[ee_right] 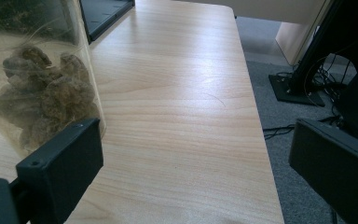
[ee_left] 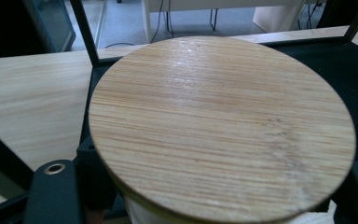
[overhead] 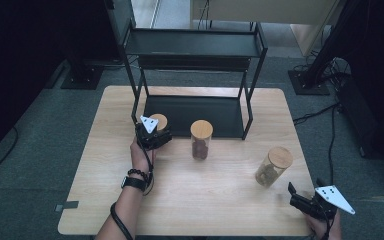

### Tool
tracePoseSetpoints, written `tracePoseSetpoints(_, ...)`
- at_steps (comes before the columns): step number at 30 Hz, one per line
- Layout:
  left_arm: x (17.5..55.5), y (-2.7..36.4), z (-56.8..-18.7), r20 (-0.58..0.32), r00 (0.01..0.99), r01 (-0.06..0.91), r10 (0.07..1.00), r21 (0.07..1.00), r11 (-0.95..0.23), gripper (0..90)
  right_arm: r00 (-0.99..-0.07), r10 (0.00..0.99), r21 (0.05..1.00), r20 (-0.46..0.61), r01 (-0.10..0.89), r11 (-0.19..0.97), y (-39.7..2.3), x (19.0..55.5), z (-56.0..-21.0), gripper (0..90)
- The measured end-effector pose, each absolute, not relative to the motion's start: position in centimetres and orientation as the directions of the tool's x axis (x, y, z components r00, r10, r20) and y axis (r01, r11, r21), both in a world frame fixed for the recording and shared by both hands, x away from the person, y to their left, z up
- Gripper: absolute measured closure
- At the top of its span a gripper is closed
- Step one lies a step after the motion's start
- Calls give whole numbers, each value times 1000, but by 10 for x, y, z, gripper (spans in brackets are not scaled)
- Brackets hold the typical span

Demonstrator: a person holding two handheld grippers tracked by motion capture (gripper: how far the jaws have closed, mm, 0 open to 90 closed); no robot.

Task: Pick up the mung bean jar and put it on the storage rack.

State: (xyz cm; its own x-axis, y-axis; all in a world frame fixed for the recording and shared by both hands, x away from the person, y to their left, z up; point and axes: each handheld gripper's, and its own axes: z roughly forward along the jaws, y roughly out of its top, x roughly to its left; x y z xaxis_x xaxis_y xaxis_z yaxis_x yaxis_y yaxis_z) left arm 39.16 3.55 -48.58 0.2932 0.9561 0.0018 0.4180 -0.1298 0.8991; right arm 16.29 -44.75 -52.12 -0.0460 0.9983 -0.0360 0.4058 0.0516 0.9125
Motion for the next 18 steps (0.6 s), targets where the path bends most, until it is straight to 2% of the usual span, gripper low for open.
tracePoseSetpoints(18,419,27,-481,8,280,421,960,898,-130,256,-45,998,913,-31,406,47,-448,163,-521,27)
